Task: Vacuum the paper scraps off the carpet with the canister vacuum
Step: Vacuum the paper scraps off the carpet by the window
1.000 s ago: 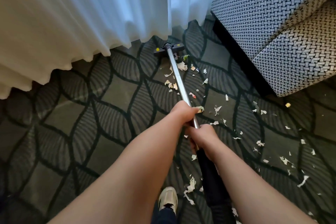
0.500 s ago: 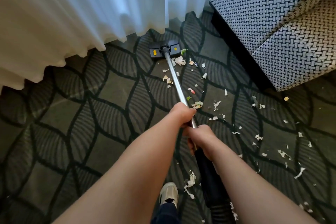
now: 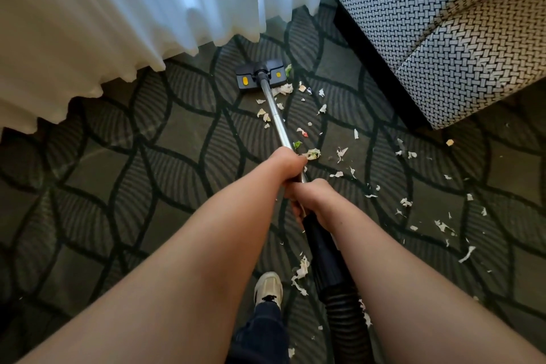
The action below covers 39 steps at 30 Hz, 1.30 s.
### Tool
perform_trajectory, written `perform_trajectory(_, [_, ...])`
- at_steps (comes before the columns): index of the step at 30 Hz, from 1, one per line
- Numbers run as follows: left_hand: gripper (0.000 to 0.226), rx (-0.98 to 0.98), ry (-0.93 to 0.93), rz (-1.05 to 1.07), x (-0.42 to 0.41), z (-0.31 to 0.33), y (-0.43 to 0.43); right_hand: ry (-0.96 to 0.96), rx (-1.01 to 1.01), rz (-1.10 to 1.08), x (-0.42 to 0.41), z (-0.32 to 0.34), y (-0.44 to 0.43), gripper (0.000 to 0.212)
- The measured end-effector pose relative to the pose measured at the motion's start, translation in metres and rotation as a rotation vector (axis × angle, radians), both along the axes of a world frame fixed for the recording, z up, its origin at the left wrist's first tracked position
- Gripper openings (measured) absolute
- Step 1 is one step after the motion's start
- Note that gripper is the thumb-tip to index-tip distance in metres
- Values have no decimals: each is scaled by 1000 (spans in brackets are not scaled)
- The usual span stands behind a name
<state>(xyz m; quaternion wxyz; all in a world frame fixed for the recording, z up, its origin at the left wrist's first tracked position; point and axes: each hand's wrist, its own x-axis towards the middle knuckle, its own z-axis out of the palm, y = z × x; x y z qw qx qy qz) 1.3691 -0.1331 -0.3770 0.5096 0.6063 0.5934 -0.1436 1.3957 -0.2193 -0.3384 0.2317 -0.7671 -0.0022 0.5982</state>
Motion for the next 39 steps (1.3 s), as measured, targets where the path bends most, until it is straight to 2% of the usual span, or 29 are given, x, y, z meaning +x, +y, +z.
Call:
perform_trajectory(15, [32,0,11,81,-10,12,-121,-35,-17,87,0,10,-117,13])
perform_trajectory(19, [20,-2,23,69,-14,11,-145,-12,-19,92,-3,11,-142,19])
perform_trajectory(28, [27,-31,43,13,-22,17,-179,26,-26,70,-14,17,-179,20])
perform_trajectory(34, [26,21,23,17,-26,18,-199,3,-21,87,-15,28,-198,19])
perform_trajectory(39, [37,-3,42,6,-32,17,-224,32,-48,89,-19,32,-221,15])
